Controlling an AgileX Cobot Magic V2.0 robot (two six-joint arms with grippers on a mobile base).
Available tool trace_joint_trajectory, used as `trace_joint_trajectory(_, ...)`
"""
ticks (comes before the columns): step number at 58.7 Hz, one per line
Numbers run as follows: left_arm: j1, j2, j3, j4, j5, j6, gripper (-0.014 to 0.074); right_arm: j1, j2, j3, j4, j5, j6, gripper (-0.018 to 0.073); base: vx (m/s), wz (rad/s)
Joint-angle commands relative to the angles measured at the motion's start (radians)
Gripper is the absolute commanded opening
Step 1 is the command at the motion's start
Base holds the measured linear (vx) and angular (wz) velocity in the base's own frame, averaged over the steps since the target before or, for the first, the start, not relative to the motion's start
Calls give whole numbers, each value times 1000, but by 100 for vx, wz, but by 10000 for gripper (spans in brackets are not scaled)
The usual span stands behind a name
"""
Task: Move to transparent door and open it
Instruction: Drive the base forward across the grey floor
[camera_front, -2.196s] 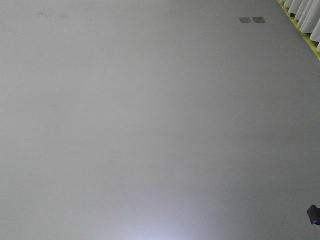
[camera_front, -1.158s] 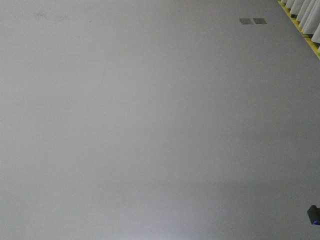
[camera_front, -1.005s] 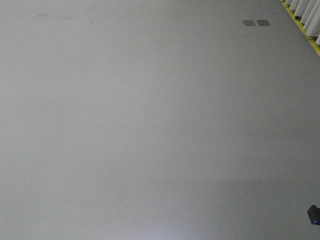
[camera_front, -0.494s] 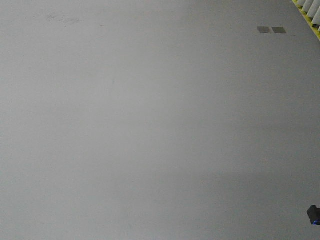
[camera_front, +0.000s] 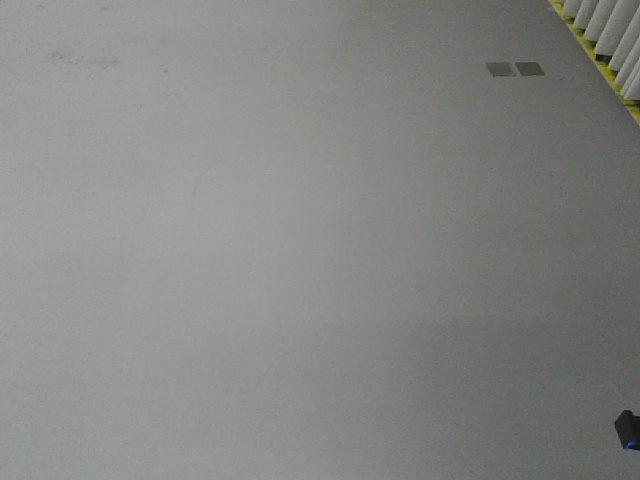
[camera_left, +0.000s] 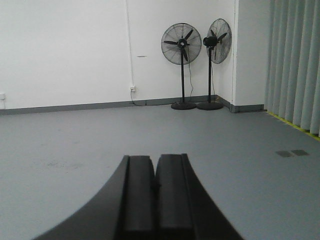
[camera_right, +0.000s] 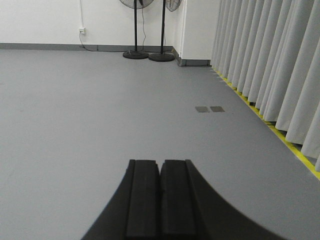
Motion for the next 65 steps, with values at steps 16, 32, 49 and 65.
trace_joint_trajectory(16,-6,-4,15,-3,-83,-4,-6,0,-15,4,-4,-82,-1,-6,34,-8)
trace_joint_trajectory(32,-6,-4,15,-3,-83,-4,-6,0,-15,4,-4,-82,-1,-6,38,4)
trace_joint_trajectory(49,-6,-4,15,-3,-83,-4,-6,0,-15,4,-4,-81,-1,-6,42,11)
trace_joint_trajectory(65,-6,-4,15,-3,-83,-4,-6,0,-15,4,-4,-82,-1,-6,45,17)
